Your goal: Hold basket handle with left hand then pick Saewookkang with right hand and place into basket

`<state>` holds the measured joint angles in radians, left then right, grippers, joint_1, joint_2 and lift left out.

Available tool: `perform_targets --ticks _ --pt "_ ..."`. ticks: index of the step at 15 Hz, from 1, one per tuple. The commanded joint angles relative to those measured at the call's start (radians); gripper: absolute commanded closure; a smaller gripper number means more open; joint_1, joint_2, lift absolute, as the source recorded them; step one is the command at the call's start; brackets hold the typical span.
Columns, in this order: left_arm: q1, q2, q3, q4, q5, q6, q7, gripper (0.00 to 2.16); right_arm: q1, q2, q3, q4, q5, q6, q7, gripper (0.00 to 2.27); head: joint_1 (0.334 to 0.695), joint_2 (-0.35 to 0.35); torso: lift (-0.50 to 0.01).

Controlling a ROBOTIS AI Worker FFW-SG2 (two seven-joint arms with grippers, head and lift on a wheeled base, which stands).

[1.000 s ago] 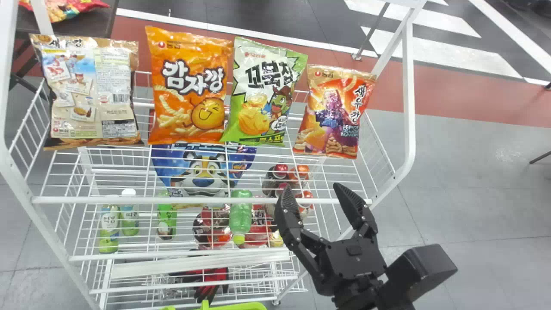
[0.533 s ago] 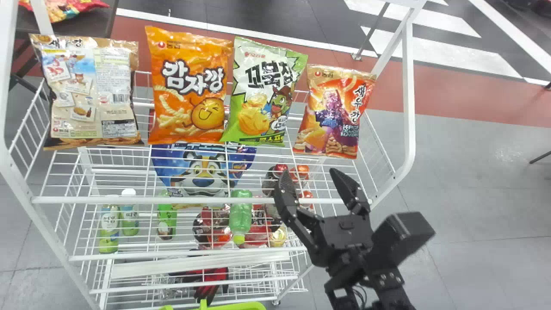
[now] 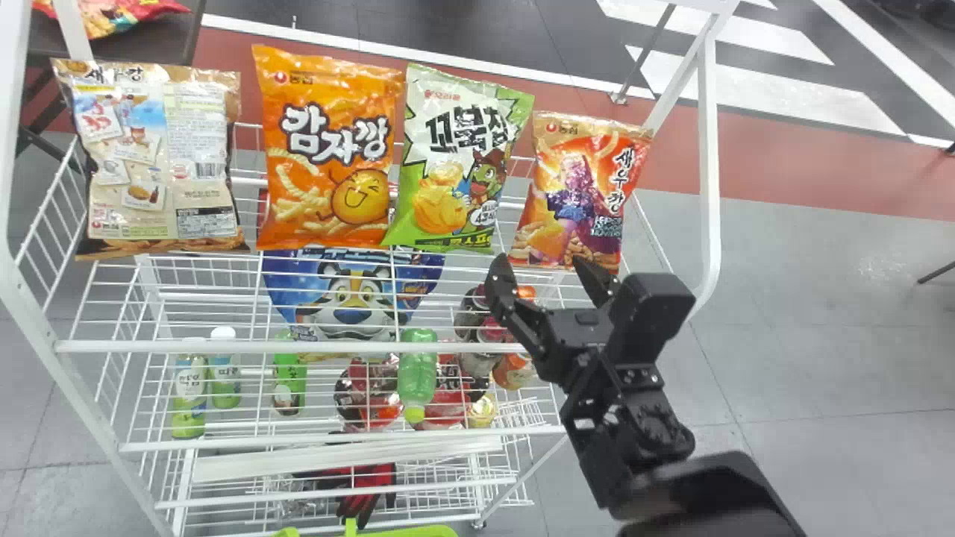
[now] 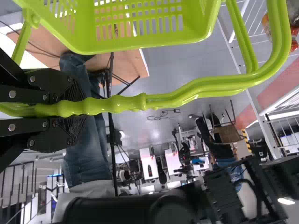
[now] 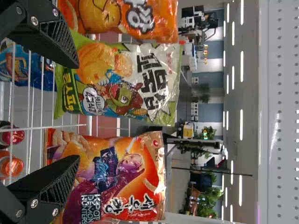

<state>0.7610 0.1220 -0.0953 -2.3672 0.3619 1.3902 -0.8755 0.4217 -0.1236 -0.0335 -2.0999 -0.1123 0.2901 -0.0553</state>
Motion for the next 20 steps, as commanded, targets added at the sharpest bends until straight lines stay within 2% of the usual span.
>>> perform_targets --ticks 1,6,12,20 --pt "0.0 -0.001 0.0 0.008 0.0 -0.001 0.001 1.93 -0.07 -0.01 -0.013 0.072 -0.001 0.013 0.0 0.13 0.695 -0.35 -0.019" --pt "-0.002 -0.001 -0.004 0.014 -0.003 -0.001 0.003 1.93 -0.162 -0.031 -0.039 0.166 -0.012 0.004 0.0 0.13 0.695 -0.35 -0.019" --pt "-0.002 0.004 -0.006 0.008 -0.003 -0.001 0.0 1.93 -0.241 -0.059 -0.132 0.247 -0.061 0.007 0.0 0.13 0.695 -0.35 -0.019" --pt "0.003 0.005 -0.009 -0.006 -0.001 0.002 -0.011 1.93 -0.302 -0.077 -0.141 0.317 -0.07 -0.008 0.003 0.12 0.695 -0.35 -0.019"
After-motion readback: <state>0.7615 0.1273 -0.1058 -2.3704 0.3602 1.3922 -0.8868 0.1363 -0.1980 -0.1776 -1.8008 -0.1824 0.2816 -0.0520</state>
